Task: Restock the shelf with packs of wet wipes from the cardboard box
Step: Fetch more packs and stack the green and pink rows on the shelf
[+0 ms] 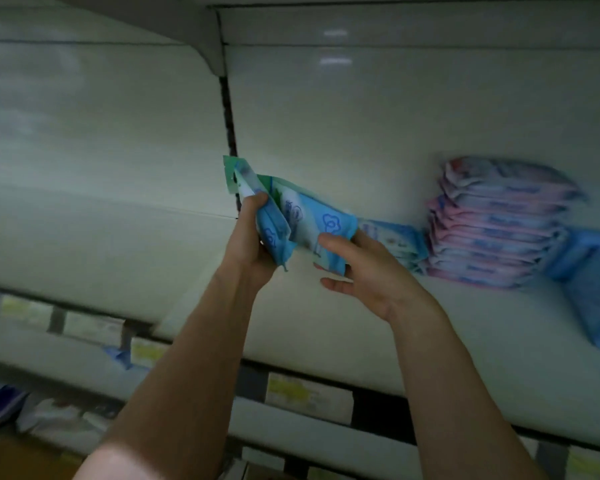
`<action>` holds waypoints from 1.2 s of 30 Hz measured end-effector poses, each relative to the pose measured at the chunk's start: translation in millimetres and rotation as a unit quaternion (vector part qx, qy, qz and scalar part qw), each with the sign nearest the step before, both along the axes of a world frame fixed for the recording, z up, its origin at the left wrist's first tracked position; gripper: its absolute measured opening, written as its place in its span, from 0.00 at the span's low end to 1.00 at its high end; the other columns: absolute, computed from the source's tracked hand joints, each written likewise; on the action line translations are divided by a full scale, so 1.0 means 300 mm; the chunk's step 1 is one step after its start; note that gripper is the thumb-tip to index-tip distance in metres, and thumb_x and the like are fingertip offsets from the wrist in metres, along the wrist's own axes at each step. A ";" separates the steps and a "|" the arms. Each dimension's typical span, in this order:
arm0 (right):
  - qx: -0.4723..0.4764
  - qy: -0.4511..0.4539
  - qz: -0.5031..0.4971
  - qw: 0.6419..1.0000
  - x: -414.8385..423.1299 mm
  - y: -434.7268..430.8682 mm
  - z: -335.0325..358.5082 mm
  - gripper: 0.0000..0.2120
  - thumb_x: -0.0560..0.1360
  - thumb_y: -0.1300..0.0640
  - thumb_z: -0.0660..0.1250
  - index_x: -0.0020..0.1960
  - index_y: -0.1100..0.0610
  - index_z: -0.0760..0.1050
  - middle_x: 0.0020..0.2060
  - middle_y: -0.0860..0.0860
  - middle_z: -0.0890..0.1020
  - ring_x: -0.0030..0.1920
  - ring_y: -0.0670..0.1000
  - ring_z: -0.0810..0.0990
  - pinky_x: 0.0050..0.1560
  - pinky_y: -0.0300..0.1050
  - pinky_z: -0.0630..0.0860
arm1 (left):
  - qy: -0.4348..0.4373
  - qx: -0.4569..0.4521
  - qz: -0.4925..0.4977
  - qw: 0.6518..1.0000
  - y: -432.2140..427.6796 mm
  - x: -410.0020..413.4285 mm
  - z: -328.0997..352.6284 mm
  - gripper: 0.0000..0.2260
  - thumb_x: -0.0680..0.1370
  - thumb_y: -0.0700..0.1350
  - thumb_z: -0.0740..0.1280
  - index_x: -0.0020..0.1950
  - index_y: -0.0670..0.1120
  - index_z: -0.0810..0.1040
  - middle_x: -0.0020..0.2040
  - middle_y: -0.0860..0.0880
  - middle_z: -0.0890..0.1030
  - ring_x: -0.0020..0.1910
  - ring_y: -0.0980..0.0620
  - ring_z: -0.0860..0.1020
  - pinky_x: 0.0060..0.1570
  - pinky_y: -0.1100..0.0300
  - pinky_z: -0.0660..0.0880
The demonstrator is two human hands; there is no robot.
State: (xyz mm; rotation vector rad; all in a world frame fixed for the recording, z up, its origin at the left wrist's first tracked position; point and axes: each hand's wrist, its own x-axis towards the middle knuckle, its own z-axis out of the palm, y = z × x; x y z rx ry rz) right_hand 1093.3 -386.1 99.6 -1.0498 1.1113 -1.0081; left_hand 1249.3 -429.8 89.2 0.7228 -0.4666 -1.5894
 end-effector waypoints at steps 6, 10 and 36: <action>0.005 -0.014 -0.135 0.991 -0.100 -0.098 -0.008 0.05 0.78 0.60 0.65 0.45 0.52 0.74 0.39 0.50 0.81 0.29 0.43 0.81 0.27 0.35 0.74 | -0.112 0.001 -0.052 0.992 -0.079 -0.060 0.000 0.12 0.76 0.54 0.65 0.50 0.46 0.78 0.41 0.48 0.78 0.34 0.51 0.75 0.33 0.59 0.71; 0.022 -0.023 -0.187 0.982 -0.164 -0.143 -0.017 0.06 0.78 0.60 0.65 0.42 0.54 0.73 0.35 0.50 0.79 0.25 0.41 0.78 0.22 0.33 0.70 | -0.144 0.019 -0.074 0.987 -0.120 -0.103 0.014 0.12 0.76 0.54 0.65 0.50 0.47 0.80 0.45 0.49 0.82 0.41 0.50 0.79 0.43 0.56 0.75; 0.005 -0.129 -0.349 0.928 -0.198 -0.220 -0.121 0.12 0.79 0.64 0.61 0.36 0.61 0.73 0.25 0.53 0.77 0.21 0.44 0.74 0.24 0.38 0.74 | -0.320 0.090 0.002 0.943 -0.193 -0.290 0.022 0.20 0.71 0.49 0.73 0.55 0.39 0.75 0.42 0.44 0.80 0.35 0.49 0.79 0.25 0.64 0.75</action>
